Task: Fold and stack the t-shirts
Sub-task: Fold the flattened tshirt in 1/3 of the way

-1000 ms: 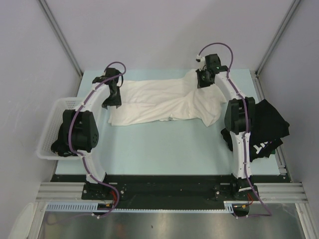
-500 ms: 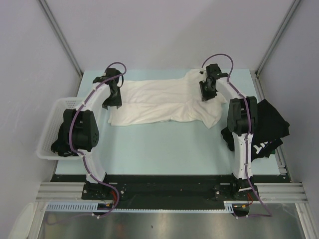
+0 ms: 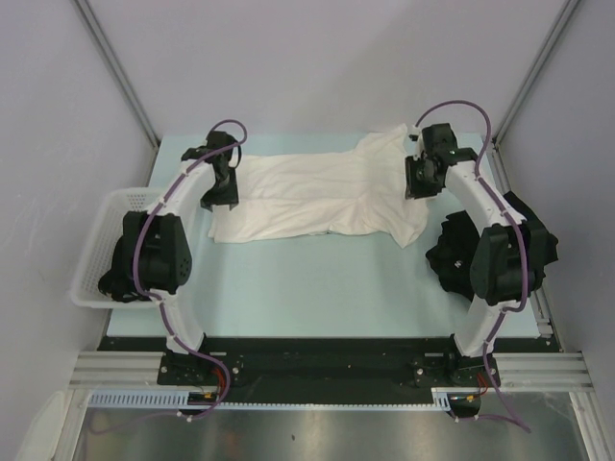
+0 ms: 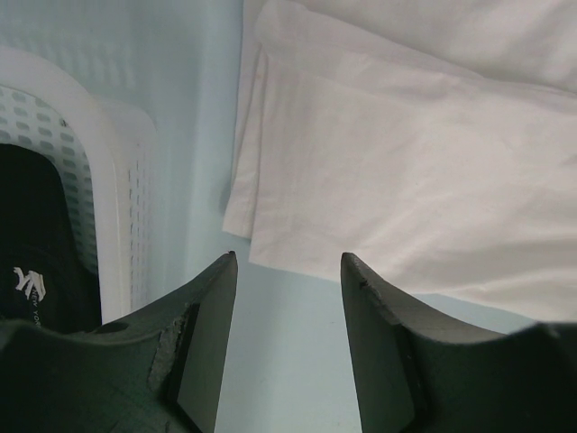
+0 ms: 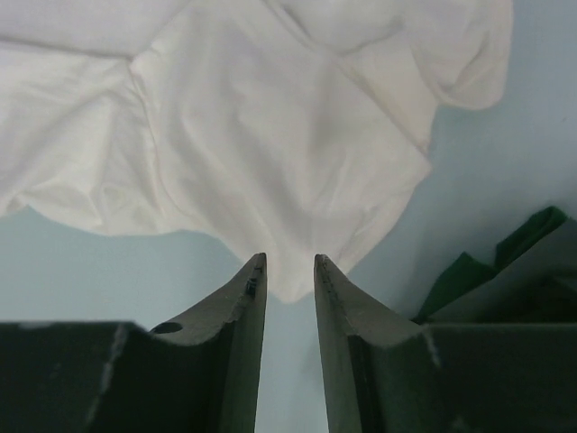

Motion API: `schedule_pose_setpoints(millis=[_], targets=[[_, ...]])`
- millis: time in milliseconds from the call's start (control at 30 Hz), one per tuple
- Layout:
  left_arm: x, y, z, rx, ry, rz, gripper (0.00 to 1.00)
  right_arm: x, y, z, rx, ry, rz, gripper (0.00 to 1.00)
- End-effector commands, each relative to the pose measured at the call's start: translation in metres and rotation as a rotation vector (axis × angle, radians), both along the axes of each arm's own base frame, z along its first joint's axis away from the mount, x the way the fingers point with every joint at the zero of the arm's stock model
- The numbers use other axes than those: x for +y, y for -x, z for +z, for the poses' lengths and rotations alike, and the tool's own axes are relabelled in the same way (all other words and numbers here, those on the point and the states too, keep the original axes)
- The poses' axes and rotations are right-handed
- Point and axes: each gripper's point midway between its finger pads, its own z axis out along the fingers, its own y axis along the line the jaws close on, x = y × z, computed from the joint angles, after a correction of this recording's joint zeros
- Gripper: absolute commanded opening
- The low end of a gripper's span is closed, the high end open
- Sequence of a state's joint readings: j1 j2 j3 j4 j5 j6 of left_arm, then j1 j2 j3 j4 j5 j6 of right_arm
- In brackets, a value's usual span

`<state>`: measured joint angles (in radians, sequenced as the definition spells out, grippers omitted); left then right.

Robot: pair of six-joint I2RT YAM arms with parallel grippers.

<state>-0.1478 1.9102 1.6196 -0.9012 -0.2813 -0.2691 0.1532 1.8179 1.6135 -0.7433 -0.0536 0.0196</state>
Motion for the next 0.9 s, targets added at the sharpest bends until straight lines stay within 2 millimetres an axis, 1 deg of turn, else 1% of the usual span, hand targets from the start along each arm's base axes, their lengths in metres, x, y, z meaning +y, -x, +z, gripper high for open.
schedule_pose_setpoints(millis=[0,100,233,267,500,700,733,867], targets=[[-0.006,0.003,0.031,-0.068,0.023,-0.026,0.55,0.006,0.031,-0.011,0.077,-0.025,0.008,0.33],[-0.011,0.005,0.035,-0.074,0.035,-0.037,0.56,0.008,0.041,-0.018,0.108,-0.024,0.018,0.34],[-0.012,0.006,0.042,-0.087,0.039,-0.043,0.55,0.005,0.049,-0.031,0.146,-0.012,0.012,0.35],[-0.012,0.007,0.043,-0.087,0.039,-0.043,0.55,0.003,0.052,-0.038,0.164,-0.005,0.011,0.35],[-0.011,0.01,0.043,-0.081,0.031,-0.044,0.55,-0.003,0.061,-0.063,0.242,0.031,-0.005,0.35],[-0.01,0.009,0.048,-0.091,0.03,-0.042,0.56,-0.008,0.061,-0.075,0.275,0.051,-0.031,0.36],[-0.01,0.009,0.049,-0.089,0.029,-0.041,0.56,-0.009,0.062,-0.081,0.289,0.055,-0.033,0.36],[-0.01,0.008,0.052,-0.093,0.029,-0.041,0.56,-0.011,0.062,-0.09,0.309,0.06,-0.048,0.36]])
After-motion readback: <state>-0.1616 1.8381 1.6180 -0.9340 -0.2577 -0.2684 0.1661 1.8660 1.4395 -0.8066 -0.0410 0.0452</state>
